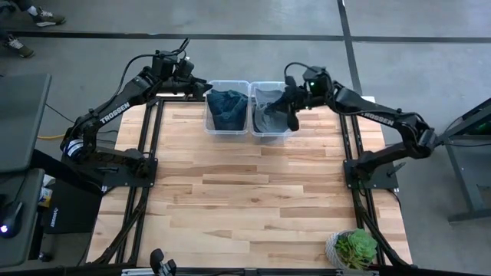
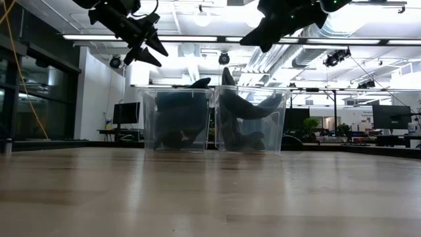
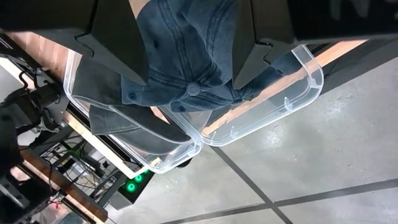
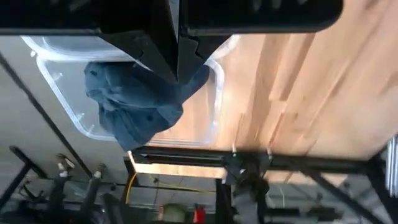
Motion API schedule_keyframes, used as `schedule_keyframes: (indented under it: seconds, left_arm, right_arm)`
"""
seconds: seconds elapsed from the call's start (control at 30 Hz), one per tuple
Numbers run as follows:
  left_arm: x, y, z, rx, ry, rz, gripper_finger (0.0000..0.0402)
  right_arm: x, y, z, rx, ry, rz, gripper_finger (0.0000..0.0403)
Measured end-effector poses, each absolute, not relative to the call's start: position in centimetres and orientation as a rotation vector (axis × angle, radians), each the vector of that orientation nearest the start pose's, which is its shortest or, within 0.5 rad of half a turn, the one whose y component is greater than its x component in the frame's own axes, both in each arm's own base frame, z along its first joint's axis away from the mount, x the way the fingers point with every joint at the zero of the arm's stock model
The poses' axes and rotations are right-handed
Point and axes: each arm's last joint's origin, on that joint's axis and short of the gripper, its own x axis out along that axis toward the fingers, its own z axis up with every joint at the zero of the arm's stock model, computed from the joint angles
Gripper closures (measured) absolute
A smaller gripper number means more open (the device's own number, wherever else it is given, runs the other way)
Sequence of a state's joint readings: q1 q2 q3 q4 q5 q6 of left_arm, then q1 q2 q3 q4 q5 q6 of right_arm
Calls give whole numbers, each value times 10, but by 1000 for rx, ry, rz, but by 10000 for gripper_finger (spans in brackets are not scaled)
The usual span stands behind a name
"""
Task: Pick & Place hat
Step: Return to Home Position
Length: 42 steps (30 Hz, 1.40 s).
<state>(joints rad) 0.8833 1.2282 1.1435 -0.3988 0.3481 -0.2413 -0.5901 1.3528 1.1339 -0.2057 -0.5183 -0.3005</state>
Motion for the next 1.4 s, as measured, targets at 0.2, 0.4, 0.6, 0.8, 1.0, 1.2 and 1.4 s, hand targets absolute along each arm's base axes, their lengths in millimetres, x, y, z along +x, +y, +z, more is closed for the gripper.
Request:
schedule_keyframes:
  seconds: [0.2,0.4,0.6,0.8,1.0,1.2,1.4]
  left_arm:
    - [176,198,347,-515,336,574,209]
    - [176,198,347,-509,337,575,209]
    - [176,198,347,-506,338,574,209]
    - [176,198,347,-506,338,574,209]
    - [176,198,347,-506,338,573,209]
    - [176,198,347,-507,338,573,209]
    - [176,198,347,-507,338,571,209]
  right_arm:
    - [276,-146,313,-176,441,-33,403]
    - [291,-140,300,-309,519,-92,403]
    - [304,-132,296,-431,505,-80,403]
    - [311,-120,300,-542,479,-83,403]
    - [314,-119,295,-601,505,-94,403]
    - [321,-122,284,-613,533,-80,403]
    - [326,-129,270,-574,585,-123,403]
